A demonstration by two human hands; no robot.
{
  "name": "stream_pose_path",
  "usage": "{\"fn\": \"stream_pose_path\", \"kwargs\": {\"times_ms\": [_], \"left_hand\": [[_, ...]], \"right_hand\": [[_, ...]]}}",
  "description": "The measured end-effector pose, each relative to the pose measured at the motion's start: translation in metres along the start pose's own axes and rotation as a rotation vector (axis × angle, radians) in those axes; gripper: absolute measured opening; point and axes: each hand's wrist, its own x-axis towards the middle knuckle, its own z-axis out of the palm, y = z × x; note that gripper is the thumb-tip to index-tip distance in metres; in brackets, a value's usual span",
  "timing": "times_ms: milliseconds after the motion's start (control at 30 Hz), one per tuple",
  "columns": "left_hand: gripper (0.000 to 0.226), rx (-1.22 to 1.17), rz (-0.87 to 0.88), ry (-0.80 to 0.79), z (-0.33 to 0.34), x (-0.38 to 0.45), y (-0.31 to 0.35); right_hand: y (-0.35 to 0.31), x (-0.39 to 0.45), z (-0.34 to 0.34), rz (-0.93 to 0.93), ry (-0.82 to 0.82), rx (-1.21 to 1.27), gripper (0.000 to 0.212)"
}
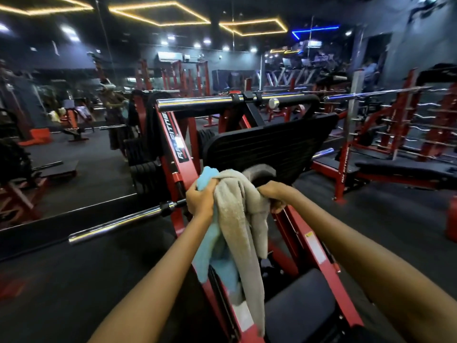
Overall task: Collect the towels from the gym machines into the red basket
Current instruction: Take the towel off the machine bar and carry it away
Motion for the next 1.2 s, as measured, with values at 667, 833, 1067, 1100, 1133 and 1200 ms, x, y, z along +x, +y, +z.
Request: {"fn": "stream_pose_path", "kwargs": {"times_ms": [667,833,1067,1100,1133,1200], "left_hand": [[0.047,-0.318,-0.302,-0.042,-0.051,-0.002,-0.022],[0.039,-0.285,-0.278,0.251,-0.091,0.008,-0.023],[0.037,-0.038,-0.233,0.092,-0.099,-0.006,-0.029],[0.034,-0.107,-0.245,0.071,-0.101,-0.007,-0.031],[0.034,-0.188,-0.246,0.045,-0.103,-0.008,-0.031],[0.036,-0.369,-0.213,-0.006,-0.105,-0.010,-0.031]], "right_hand": [[-0.002,-0.038,0.096,-0.662,0.373,0.475,0.034],[-0.021,-0.037,0.101,-0.571,0.453,0.710,0.023],[-0.085,-0.063,0.141,-0.666,0.310,0.366,0.052],[-0.090,-0.065,0.147,-0.656,0.326,0.319,0.056],[-0.093,-0.065,0.151,-0.647,0.317,0.296,0.058],[-0.097,-0.063,0.159,-0.635,0.269,0.275,0.058]]}}
